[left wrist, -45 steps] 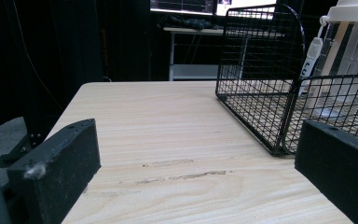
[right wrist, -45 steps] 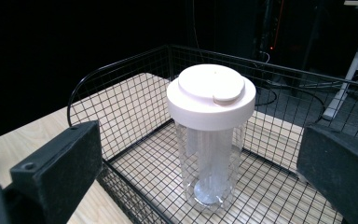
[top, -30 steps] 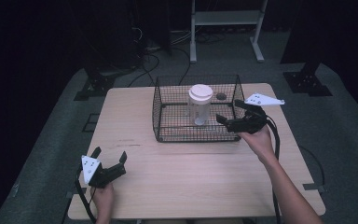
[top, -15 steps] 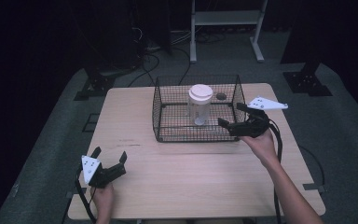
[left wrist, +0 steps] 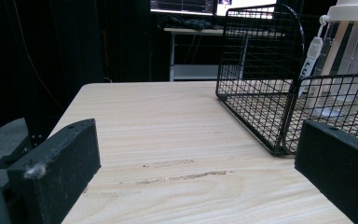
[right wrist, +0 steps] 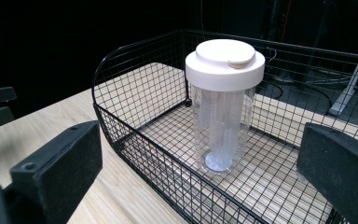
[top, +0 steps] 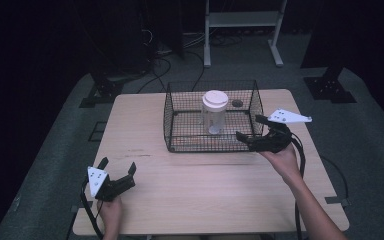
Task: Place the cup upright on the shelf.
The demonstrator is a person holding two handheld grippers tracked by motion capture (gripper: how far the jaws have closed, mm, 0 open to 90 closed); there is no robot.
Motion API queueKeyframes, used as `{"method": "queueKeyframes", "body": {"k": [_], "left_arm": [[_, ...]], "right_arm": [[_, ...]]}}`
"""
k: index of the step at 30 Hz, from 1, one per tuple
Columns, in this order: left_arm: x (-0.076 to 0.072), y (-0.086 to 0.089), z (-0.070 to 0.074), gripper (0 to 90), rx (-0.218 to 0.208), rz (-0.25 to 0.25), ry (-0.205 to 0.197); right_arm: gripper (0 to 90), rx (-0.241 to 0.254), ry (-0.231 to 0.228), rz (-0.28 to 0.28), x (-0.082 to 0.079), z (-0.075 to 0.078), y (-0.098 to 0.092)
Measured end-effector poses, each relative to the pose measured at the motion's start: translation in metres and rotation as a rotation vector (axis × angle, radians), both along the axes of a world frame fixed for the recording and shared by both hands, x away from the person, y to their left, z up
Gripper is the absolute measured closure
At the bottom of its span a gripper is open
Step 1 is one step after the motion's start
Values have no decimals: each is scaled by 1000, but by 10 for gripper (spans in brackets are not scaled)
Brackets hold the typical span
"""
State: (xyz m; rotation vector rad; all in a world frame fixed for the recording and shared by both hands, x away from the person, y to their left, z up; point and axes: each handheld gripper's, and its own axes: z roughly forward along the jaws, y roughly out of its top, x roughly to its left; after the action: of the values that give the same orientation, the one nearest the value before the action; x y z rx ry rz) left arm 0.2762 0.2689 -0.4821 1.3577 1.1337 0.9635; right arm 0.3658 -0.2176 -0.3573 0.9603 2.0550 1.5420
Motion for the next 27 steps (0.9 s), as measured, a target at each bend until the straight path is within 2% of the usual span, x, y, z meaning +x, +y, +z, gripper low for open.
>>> {"method": "queueKeyframes", "body": {"k": [27], "left_arm": [[0, 0, 0, 0, 5, 1, 1]], "right_arm": [[0, 0, 7, 0, -21, -10, -15]]}}
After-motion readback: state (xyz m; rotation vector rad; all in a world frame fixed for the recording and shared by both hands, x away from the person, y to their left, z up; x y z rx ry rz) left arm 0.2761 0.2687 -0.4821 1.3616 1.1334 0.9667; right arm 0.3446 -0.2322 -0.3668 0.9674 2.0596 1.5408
